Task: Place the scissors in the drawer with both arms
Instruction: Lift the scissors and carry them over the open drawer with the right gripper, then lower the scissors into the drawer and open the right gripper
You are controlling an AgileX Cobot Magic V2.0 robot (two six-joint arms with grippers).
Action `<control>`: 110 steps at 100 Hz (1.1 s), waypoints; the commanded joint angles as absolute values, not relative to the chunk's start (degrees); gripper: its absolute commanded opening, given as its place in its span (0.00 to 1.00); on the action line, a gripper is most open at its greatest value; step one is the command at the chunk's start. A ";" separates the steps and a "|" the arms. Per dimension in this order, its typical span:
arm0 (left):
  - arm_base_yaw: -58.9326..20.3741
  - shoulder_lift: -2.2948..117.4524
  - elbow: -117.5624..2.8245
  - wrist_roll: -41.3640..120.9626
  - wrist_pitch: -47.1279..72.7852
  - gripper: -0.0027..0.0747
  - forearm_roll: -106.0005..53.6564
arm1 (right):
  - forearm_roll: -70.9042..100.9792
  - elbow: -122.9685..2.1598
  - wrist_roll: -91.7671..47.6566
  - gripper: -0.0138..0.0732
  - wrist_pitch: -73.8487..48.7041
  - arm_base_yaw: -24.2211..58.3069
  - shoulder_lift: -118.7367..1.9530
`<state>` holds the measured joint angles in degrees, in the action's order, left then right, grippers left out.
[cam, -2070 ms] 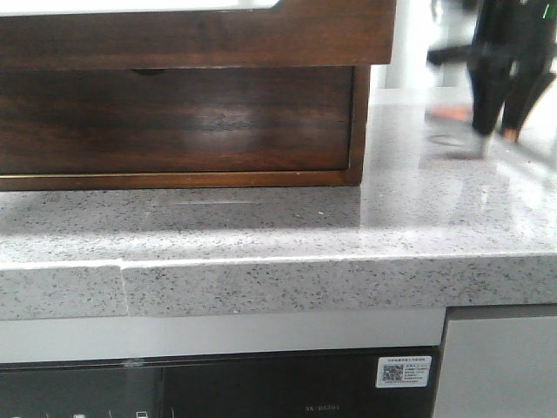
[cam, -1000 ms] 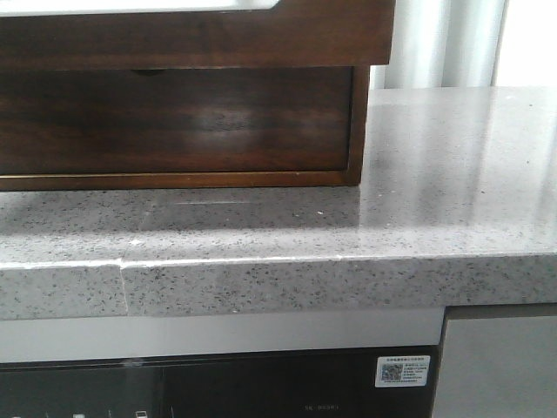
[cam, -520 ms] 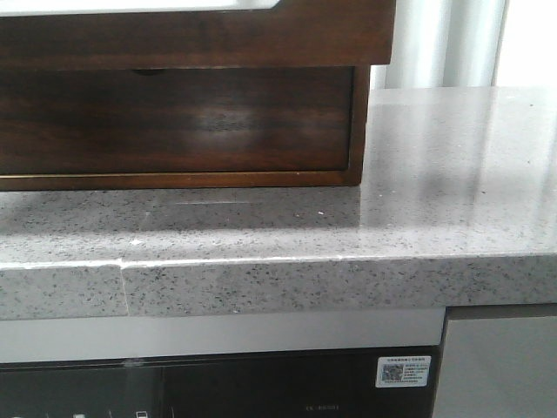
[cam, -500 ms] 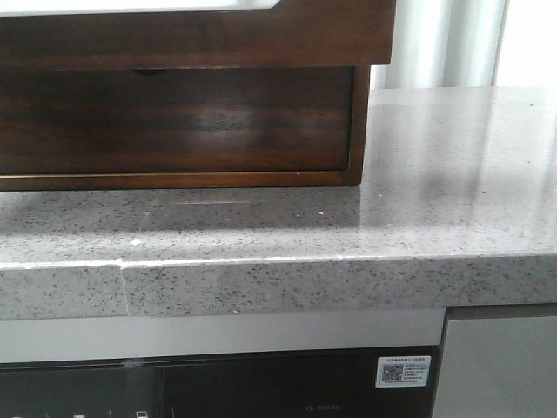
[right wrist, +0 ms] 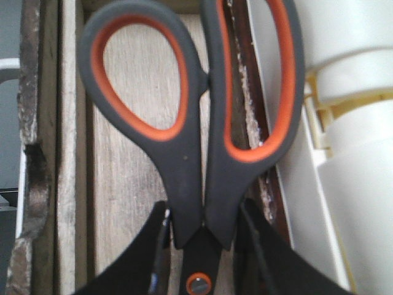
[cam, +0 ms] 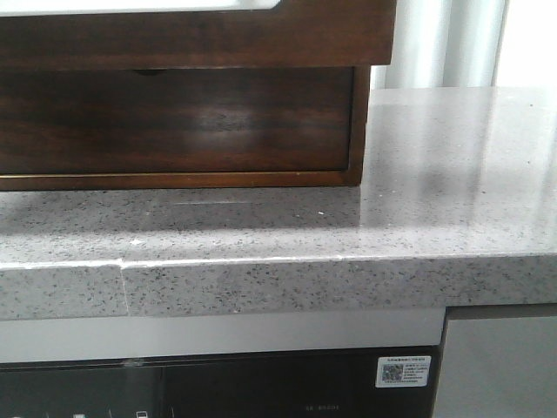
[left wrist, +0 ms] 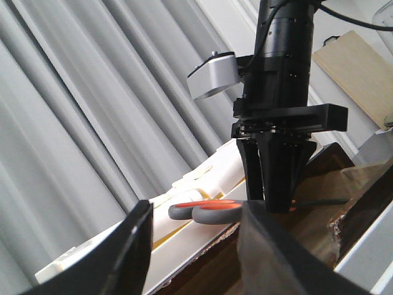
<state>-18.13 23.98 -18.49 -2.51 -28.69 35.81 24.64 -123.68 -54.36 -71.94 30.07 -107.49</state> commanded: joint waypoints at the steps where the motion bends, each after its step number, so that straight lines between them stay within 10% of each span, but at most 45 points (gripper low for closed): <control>1: -18.57 24.20 -20.05 -3.33 -31.64 0.39 33.80 | 26.42 -123.96 -54.53 0.02 -74.25 30.03 -105.04; 110: -18.57 24.20 -20.05 -3.33 -31.64 0.39 33.80 | 31.02 -123.08 -56.90 0.02 -74.25 31.79 -104.83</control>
<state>-18.13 23.98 -18.49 -2.61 -28.69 35.81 28.90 -122.16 -56.83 -71.64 31.96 -107.38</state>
